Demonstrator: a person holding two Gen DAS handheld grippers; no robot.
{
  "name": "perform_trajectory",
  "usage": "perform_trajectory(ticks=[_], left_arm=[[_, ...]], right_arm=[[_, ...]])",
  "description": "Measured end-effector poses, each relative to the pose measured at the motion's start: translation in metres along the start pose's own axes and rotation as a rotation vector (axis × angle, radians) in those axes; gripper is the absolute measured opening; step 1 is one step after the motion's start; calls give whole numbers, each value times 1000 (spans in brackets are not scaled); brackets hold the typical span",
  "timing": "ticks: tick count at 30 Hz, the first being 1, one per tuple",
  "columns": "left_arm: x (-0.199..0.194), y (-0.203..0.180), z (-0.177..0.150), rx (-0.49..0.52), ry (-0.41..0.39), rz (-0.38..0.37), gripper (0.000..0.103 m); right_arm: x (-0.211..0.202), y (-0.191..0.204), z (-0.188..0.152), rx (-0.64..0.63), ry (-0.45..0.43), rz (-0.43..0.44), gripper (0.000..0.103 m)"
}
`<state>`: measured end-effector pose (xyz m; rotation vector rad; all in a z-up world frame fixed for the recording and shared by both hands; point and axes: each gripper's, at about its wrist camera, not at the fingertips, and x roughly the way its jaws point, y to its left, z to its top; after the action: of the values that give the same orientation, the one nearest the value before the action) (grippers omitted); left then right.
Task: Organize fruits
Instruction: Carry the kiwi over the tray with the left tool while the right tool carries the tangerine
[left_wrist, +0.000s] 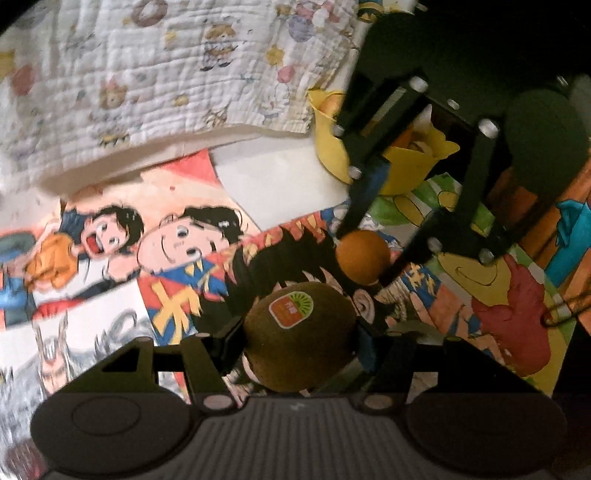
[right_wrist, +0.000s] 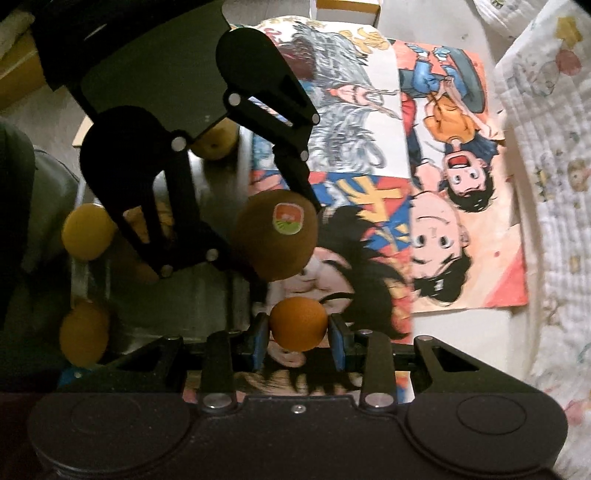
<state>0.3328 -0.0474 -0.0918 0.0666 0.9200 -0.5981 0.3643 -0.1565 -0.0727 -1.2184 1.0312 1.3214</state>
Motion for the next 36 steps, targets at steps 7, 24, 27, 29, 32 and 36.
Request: perform_trajectory(ticks=[7, 24, 27, 29, 32, 36], left_arm=[[-6, -12, -12, -91, 19, 17, 65], [-7, -29, -30, -226, 89, 55, 65], [-6, -30, -31, -229, 109, 68, 65], [-5, -30, -31, -240, 127, 79, 65], [-2, -29, -31, -261, 154, 89, 65], [0, -32, -31, -264, 166, 92, 65]], right_arm=[[4, 34, -15, 110, -50, 20, 36], [22, 91, -55, 465, -223, -4, 36], [26, 97, -60, 526, -239, -15, 36], [28, 101, -62, 564, -248, -35, 36], [28, 108, -65, 617, -274, -57, 36], [33, 114, -69, 686, -290, -77, 36]])
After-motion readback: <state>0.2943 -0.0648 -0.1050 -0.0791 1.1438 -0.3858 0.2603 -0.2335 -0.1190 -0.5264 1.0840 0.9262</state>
